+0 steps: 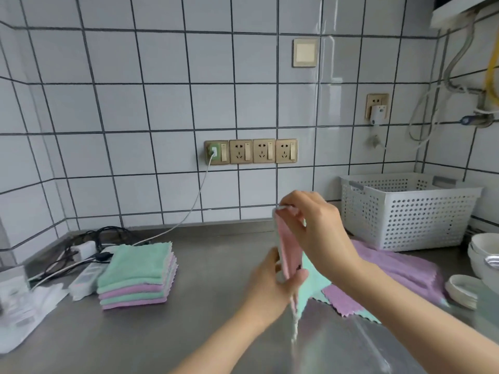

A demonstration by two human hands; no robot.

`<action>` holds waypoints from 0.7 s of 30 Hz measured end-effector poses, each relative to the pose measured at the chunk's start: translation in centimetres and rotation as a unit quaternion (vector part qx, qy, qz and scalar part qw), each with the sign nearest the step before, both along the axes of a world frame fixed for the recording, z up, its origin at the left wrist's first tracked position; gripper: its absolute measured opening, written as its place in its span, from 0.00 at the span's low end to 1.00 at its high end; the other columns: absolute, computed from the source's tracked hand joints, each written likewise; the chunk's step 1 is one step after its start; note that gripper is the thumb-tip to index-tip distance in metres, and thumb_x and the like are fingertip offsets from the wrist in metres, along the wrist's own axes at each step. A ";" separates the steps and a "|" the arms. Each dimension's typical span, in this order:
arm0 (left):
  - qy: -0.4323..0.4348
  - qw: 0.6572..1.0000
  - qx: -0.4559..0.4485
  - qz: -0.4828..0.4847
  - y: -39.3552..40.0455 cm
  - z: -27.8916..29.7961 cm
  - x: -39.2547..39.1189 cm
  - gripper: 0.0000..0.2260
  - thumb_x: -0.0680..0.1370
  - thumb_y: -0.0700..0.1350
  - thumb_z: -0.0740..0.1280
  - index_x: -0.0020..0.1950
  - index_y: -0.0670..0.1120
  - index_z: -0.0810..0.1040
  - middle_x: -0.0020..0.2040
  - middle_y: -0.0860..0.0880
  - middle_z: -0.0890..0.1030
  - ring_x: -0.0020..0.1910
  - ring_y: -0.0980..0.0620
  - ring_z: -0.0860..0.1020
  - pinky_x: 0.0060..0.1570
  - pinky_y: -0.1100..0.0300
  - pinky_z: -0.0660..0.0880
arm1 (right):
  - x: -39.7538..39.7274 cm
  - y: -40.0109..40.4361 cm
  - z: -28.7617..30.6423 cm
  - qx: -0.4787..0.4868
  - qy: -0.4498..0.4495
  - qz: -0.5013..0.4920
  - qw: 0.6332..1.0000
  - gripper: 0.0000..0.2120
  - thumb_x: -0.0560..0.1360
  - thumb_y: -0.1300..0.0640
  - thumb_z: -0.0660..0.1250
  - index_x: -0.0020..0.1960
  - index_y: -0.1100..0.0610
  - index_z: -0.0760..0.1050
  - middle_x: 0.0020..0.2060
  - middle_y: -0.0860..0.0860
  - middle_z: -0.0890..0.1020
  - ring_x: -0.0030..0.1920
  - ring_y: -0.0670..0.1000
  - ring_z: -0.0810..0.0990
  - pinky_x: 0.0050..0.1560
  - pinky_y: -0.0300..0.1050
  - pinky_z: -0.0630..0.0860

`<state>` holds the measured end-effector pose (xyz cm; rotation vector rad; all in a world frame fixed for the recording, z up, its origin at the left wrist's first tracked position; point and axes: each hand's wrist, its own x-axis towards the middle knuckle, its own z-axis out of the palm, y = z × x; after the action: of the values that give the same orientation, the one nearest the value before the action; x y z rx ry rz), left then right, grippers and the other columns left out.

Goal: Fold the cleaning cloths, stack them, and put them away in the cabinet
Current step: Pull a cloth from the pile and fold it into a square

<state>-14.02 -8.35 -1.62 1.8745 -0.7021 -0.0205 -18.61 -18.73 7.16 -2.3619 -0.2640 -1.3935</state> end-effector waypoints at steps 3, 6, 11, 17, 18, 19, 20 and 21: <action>-0.047 0.996 0.036 0.064 2.1 0.3 0.2 0.15 0.75 0.49 0.67 0.31 0.50 0.67 0.25 0.53 0.71 0.26 0.58 0.69 0.28 0.62 0.64 | -0.2 1.0 1.3 0.006 -0.008 0.027 1.000 0.02 0.76 0.59 0.67 0.47 0.57 0.75 0.40 0.51 0.78 0.41 0.52 0.77 0.44 0.50 0.77; 0.018 1.000 0.012 0.019 5.3 0.6 0.9 0.19 0.77 0.46 0.68 0.27 0.48 0.67 0.18 0.56 0.66 0.21 0.61 0.62 0.25 0.64 0.59 | -0.7 1.0 2.6 0.009 -0.038 0.017 0.999 0.02 0.78 0.58 0.64 0.47 0.56 0.74 0.40 0.50 0.78 0.41 0.53 0.77 0.43 0.53 0.78; 0.049 0.997 0.057 0.022 11.8 1.7 2.2 0.19 0.75 0.60 0.64 0.34 0.49 0.64 0.25 0.58 0.61 0.26 0.59 0.61 0.32 0.59 0.58 | -0.7 -0.3 3.5 0.078 -0.020 -0.031 0.996 0.02 0.79 0.58 0.62 0.49 0.56 0.72 0.39 0.53 0.78 0.39 0.56 0.76 0.38 0.47 0.71; 0.143 0.985 -0.096 -0.016 15.3 4.6 1.7 0.13 0.75 0.57 0.63 0.47 0.48 0.79 0.46 0.57 0.83 0.50 0.60 0.79 0.54 0.64 0.71 | 1.0 -0.9 2.3 0.227 0.060 -0.033 0.971 0.06 0.80 0.58 0.59 0.50 0.60 0.72 0.42 0.49 0.77 0.45 0.52 0.75 0.43 0.41 0.67; 0.180 0.975 -0.129 -0.015 15.4 5.2 1.5 0.11 0.76 0.53 0.63 0.51 0.47 0.80 0.47 0.54 0.85 0.51 0.58 0.81 0.59 0.59 0.72 | 1.3 -1.0 2.1 0.238 0.073 -0.031 0.968 0.07 0.80 0.58 0.59 0.51 0.61 0.72 0.44 0.51 0.78 0.47 0.53 0.76 0.44 0.42 0.68; 0.210 0.966 -0.146 -0.016 15.9 5.7 1.5 0.13 0.75 0.51 0.65 0.54 0.46 0.80 0.50 0.51 0.85 0.54 0.54 0.81 0.62 0.54 0.72 | 1.6 -1.0 1.9 0.240 0.083 -0.029 0.967 0.07 0.80 0.58 0.59 0.52 0.62 0.72 0.45 0.53 0.78 0.48 0.54 0.76 0.46 0.44 0.70; 0.231 0.961 -0.149 -0.029 16.3 6.2 1.5 0.16 0.73 0.51 0.66 0.57 0.44 0.80 0.53 0.48 0.84 0.56 0.51 0.81 0.64 0.51 0.71 | 1.7 -1.1 1.7 0.239 0.091 -0.029 0.966 0.08 0.80 0.58 0.59 0.52 0.62 0.73 0.46 0.55 0.79 0.48 0.55 0.77 0.47 0.46 0.72; 0.253 0.956 -0.141 -0.044 16.7 6.6 1.5 0.17 0.73 0.51 0.67 0.58 0.44 0.80 0.54 0.46 0.84 0.57 0.49 0.80 0.64 0.50 0.71 | 1.8 -1.1 1.7 0.234 0.098 -0.030 0.967 0.08 0.80 0.58 0.59 0.51 0.63 0.73 0.46 0.56 0.79 0.47 0.56 0.77 0.47 0.48 0.73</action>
<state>-12.48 8.40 4.99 1.4761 -0.4039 -0.4231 -16.78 -19.84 8.81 -2.0970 0.1765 -1.0876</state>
